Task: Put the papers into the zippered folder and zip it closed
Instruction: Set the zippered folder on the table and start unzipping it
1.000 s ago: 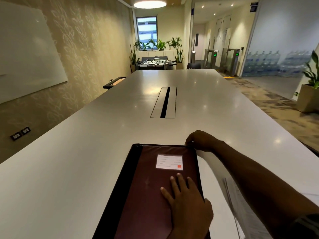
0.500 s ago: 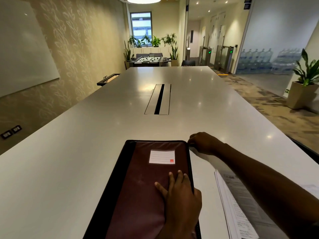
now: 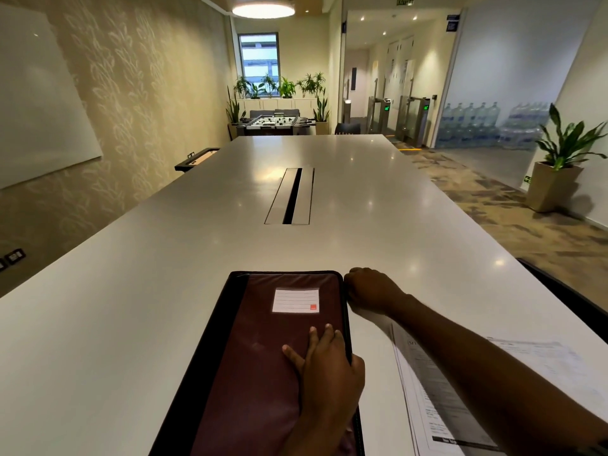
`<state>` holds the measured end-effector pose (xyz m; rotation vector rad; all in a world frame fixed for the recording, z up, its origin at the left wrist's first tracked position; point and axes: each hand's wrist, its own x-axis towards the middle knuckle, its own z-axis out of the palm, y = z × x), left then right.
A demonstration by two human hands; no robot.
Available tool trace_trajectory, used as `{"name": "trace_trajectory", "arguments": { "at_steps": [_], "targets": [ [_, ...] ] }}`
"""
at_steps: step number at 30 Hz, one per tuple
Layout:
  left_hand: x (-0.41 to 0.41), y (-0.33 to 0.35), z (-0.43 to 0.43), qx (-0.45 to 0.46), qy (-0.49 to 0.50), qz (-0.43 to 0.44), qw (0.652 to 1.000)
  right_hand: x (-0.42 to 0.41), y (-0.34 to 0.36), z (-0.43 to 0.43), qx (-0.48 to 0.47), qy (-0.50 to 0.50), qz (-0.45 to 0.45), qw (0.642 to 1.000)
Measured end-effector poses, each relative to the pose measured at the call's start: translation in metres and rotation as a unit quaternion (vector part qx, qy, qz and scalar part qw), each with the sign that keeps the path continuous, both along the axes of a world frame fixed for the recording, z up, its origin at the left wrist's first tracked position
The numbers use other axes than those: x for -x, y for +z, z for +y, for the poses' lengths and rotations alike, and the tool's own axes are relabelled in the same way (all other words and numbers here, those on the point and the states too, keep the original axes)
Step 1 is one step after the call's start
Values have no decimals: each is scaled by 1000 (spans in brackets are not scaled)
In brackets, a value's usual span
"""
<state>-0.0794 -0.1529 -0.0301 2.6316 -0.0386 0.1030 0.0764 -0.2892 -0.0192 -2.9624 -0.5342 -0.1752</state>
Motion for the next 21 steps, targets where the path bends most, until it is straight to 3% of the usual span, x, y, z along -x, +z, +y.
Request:
{"name": "trace_trajectory", "arguments": {
  "at_steps": [4,8,16,21],
  "targets": [
    [0,-2,0,-5,-3,-2,1000,-1,-2,-5,-47,-14,-5,999],
    [-1,-3,0,-2,0,-5,1000,-3,0,-2,-30,-20,-35,999],
    [0,-3,-1,-6,-1,-9,1000,-4,7,-12,-109,17,23,994],
    [0,-3,-1,-2,-2,-13,1000,3,10,-18,-122,13,11,992]
  ]
}}
